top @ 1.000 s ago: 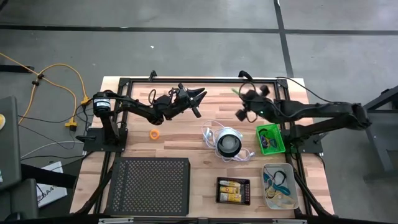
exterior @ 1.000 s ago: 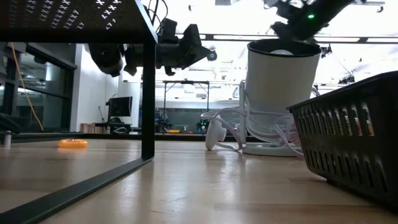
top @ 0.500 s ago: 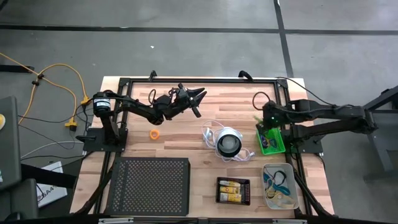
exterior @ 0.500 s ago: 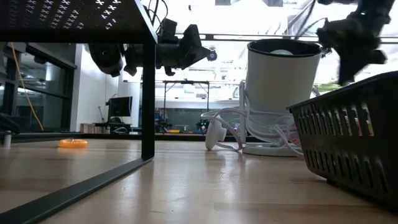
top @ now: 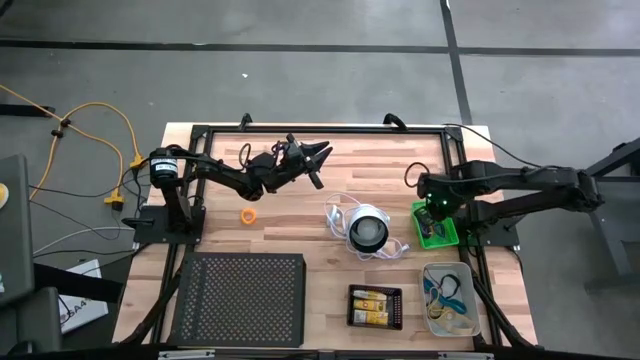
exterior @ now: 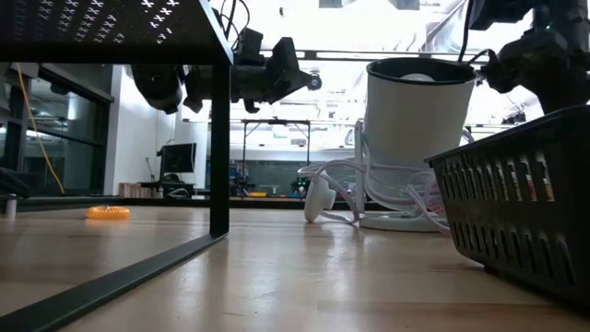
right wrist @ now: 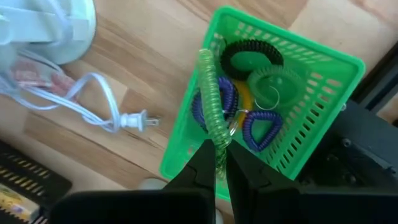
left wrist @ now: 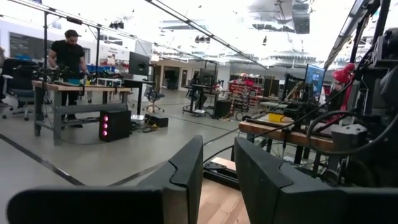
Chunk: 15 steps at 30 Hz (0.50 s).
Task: Pick & Place Office Desk Supplies
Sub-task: Put the green spring keychain into the green bin
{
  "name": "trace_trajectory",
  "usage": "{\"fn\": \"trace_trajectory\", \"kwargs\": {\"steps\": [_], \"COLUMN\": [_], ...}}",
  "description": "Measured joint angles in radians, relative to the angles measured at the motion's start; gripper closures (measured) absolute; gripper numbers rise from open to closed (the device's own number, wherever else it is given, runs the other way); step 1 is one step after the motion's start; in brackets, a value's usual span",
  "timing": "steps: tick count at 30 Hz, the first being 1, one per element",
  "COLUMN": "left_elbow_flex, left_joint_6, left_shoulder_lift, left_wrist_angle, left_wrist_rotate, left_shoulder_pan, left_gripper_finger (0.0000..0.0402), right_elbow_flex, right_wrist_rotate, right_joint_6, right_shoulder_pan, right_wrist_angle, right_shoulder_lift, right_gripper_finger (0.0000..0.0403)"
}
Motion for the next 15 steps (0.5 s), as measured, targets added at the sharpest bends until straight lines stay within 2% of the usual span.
{"fn": "trace_trajectory", "kwargs": {"steps": [15], "left_elbow_flex": [0.000], "left_joint_6": [-0.001], "left_shoulder_lift": [0.000], "left_wrist_angle": [-0.001], "left_wrist_rotate": [0.000], "left_shoulder_pan": [0.000], "left_gripper_finger": [0.0316], "right_elbow_flex": [0.000], "right_wrist_rotate": [0.000], "right_joint_6": [-0.014], "right_shoulder_pan": [0.000], "right_wrist_angle": [-0.068], "right_shoulder_lift": [0.035], "right_gripper_finger": [0.0392]}}
